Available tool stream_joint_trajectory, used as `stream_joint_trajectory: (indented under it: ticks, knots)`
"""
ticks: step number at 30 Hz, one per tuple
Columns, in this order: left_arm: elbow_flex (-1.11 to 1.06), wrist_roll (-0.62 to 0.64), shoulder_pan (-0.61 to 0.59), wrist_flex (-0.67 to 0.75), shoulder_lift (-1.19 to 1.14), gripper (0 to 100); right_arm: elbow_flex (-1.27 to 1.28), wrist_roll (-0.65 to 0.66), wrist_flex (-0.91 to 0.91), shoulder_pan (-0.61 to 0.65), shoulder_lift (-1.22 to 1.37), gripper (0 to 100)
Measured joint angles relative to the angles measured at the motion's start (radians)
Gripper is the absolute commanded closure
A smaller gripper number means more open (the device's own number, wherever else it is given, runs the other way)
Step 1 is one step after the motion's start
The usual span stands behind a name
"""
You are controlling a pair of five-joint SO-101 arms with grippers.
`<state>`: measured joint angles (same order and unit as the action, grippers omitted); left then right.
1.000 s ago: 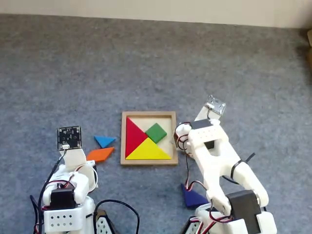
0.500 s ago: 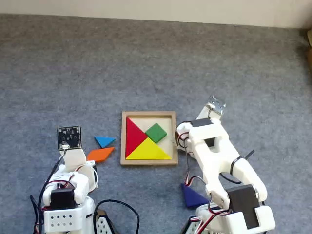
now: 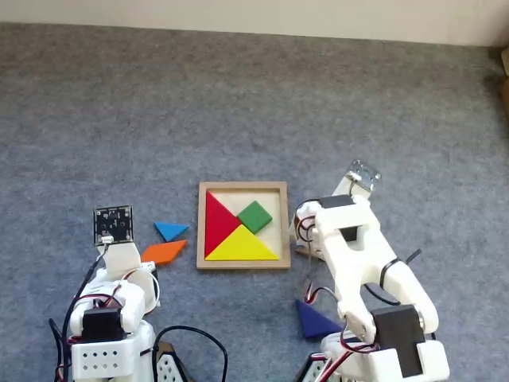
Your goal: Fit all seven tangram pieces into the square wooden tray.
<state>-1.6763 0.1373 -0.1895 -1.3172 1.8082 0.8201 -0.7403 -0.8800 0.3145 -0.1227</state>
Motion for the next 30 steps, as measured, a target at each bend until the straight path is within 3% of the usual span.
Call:
stream_joint_trajectory:
  ticks: [11, 23, 30]
  knots:
    - [0.0, 0.0, 0.0, 0.0, 0.0, 99, 0.002, 0.051, -0.037, -0.014, -0.239, 91.0]
    - [0.0, 0.0, 0.0, 0.0, 0.0, 99, -0.091, 0.058, -0.038, 0.038, -0.272, 90.2]
    - [0.0, 0.0, 0.0, 0.0, 0.0, 99, -0.068, 0.058, -0.075, 0.044, -0.272, 76.8]
